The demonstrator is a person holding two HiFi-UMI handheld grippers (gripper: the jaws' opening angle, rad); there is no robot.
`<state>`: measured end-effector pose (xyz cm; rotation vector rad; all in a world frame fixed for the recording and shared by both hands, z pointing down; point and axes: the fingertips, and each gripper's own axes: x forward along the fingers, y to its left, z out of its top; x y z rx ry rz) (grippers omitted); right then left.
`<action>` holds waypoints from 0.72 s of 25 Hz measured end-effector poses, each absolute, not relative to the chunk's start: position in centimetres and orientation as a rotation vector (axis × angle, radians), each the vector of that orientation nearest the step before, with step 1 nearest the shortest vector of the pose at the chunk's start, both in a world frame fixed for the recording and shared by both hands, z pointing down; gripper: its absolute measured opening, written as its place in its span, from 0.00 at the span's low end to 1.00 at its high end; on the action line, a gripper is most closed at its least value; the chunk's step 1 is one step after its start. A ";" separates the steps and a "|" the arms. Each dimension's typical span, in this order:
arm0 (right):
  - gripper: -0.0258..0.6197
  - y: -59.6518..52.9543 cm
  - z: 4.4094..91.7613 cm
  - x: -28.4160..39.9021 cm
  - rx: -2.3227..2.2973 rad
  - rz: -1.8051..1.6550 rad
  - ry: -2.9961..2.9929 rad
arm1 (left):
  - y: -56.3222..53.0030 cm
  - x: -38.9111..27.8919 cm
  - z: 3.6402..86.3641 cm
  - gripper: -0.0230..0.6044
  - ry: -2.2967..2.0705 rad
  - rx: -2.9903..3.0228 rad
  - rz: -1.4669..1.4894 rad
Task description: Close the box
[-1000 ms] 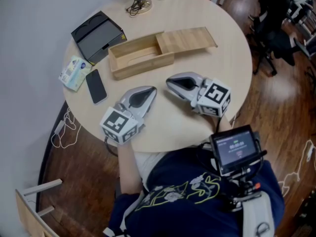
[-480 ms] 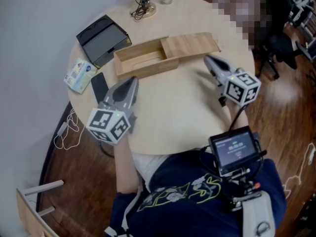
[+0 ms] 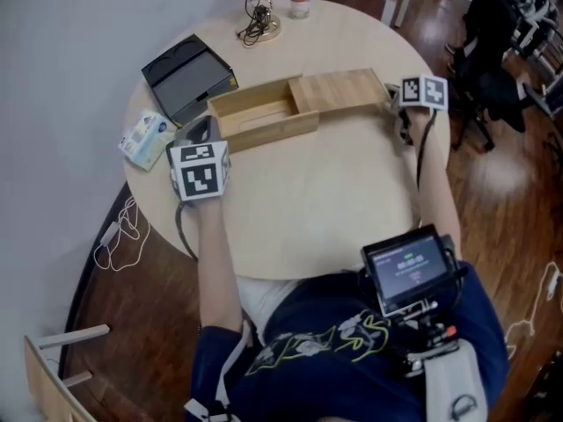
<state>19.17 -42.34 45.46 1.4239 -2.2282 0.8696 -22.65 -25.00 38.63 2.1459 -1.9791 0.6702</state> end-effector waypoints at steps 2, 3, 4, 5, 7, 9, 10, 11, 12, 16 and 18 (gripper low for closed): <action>0.03 -41.9 45.0 17.2 1.373 0.880 -2.279 | -25.1 -22.3 38.5 0.04 -1.958 2.162 0.649; 0.03 -41.6 44.7 16.2 1.349 0.865 -2.293 | -25.1 -22.3 38.4 0.04 -1.955 2.165 0.626; 0.03 -41.3 44.5 15.4 1.336 0.818 -2.287 | -25.1 -22.3 38.4 0.04 -1.954 2.165 0.598; 0.03 -41.1 44.2 14.7 1.329 0.747 -2.270 | -25.0 -22.3 38.3 0.04 -1.954 2.164 0.574; 0.03 -40.6 43.6 12.9 1.299 0.612 -2.244 | -25.0 -22.3 38.2 0.04 -1.960 2.165 0.560; 0.03 -39.5 43.2 9.7 1.214 0.538 -2.274 | -25.0 -22.2 38.3 0.04 -1.975 2.162 0.571; 0.03 -38.7 42.9 7.6 1.152 0.520 -2.309 | -25.0 -22.3 38.3 0.04 -1.984 2.158 0.577; 0.03 -37.8 42.6 5.3 1.084 0.516 -2.352 | -25.0 -22.4 38.3 0.04 -1.992 2.153 0.579; 0.03 -36.8 42.3 2.9 1.013 0.528 -2.399 | -25.0 -22.5 38.3 0.04 -1.996 2.149 0.575; 0.03 -34.9 42.3 -1.3 0.922 0.524 -2.464 | -25.2 -21.1 38.6 0.04 -1.898 2.201 0.487; 0.03 -35.0 42.2 -0.2 0.947 0.491 -2.464 | -25.0 -20.3 38.4 0.04 -1.879 2.234 0.484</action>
